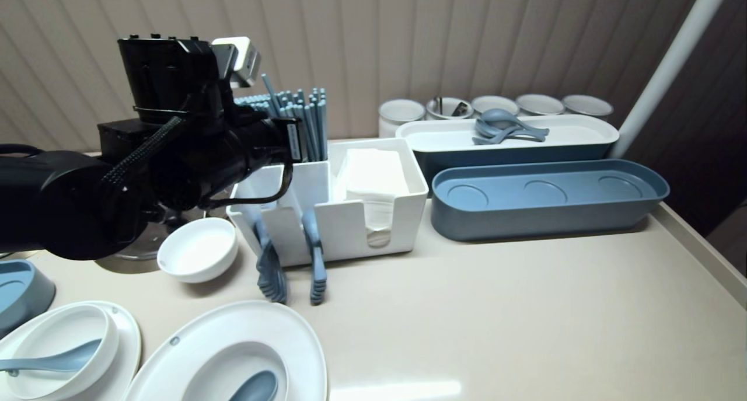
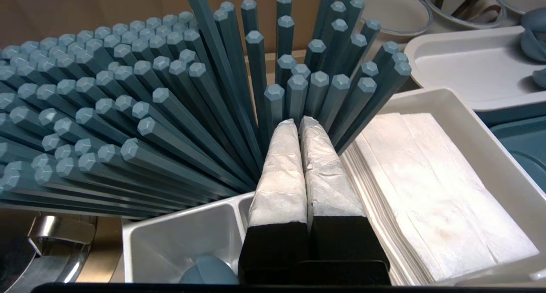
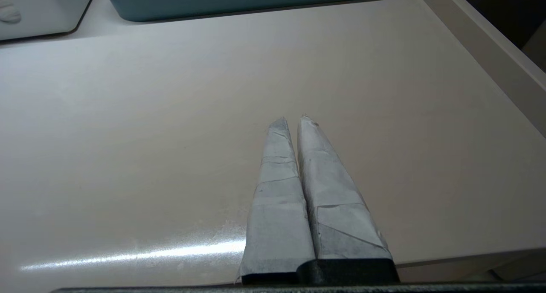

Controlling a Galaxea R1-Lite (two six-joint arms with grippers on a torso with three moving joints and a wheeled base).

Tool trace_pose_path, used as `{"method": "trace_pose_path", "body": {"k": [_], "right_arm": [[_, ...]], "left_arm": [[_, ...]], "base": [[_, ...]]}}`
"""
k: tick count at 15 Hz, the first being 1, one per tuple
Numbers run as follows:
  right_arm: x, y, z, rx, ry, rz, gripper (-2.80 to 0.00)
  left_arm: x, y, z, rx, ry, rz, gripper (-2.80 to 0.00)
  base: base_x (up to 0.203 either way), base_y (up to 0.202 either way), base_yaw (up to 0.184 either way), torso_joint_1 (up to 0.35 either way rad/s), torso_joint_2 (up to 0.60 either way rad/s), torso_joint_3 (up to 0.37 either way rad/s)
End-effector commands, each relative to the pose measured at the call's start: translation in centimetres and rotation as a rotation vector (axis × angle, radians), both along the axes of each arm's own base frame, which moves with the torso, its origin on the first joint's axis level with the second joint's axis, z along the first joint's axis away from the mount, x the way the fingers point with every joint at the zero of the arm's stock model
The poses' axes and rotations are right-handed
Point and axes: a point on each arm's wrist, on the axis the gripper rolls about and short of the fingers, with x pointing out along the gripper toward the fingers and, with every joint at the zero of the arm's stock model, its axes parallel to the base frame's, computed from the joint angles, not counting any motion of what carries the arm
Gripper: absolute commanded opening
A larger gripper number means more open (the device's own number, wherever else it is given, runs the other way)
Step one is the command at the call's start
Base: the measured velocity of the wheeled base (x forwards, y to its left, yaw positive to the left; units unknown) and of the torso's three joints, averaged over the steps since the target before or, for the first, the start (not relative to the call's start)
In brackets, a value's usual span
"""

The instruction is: Pick the chopsticks and place it on the plate

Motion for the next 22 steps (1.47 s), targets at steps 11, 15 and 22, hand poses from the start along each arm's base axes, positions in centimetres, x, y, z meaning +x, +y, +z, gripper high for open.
{"method": "trace_pose_path", "body": {"k": [11, 15, 22], "right_arm": [[0.0, 0.0, 0.0, 0.000, 0.001, 0.000, -2.80], [0.0, 0.0, 0.0, 0.000, 0.000, 0.000, -2.80], [0.0, 0.0, 0.0, 0.000, 0.000, 0.000, -2.80]], "left_arm": [[0.0, -0.2, -0.5, -0.002, 0.004, 0.005, 0.00], [1.0, -0.8, -1.0, -0.018, 0.016, 0.008, 0.00], [1.9, -1.2, -1.6, -0.033, 0.027, 0.012, 0.00]], "base": [[0.000, 0.000, 0.000, 0.000, 0.00, 0.000], [0.000, 0.000, 0.000, 0.000, 0.00, 0.000], [0.000, 0.000, 0.000, 0.000, 0.00, 0.000]]}}
